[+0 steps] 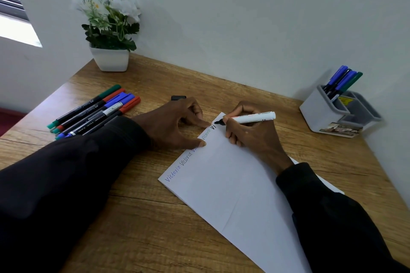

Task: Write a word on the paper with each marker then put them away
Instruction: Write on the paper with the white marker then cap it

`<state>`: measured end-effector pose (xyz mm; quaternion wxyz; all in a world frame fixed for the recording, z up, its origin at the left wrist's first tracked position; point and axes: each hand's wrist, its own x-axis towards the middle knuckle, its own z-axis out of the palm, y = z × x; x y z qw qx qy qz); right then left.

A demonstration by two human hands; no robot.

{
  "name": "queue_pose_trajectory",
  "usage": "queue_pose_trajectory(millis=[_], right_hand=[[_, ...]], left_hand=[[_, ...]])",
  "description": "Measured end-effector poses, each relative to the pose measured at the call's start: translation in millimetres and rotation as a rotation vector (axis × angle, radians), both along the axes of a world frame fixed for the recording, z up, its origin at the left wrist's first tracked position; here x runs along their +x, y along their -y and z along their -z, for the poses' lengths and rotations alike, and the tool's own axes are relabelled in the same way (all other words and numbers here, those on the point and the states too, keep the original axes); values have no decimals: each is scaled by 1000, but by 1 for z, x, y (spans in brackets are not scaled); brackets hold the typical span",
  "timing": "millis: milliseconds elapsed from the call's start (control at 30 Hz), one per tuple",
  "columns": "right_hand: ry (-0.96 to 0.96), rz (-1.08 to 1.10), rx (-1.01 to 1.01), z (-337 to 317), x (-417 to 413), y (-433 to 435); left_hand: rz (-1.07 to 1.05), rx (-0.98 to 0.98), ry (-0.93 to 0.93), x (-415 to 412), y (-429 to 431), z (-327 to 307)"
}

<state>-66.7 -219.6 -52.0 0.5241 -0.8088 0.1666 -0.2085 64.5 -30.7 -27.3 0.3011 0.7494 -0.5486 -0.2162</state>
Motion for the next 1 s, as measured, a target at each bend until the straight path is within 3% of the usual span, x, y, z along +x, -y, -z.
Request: queue_pose_trajectory(millis=[767,1000], right_hand=[[-53,76,-38,-1,1,0],[18,37,-20,3,1,3]], left_hand=[[21,-28,8,2,2,4],[21,-35,24,3,1,5]])
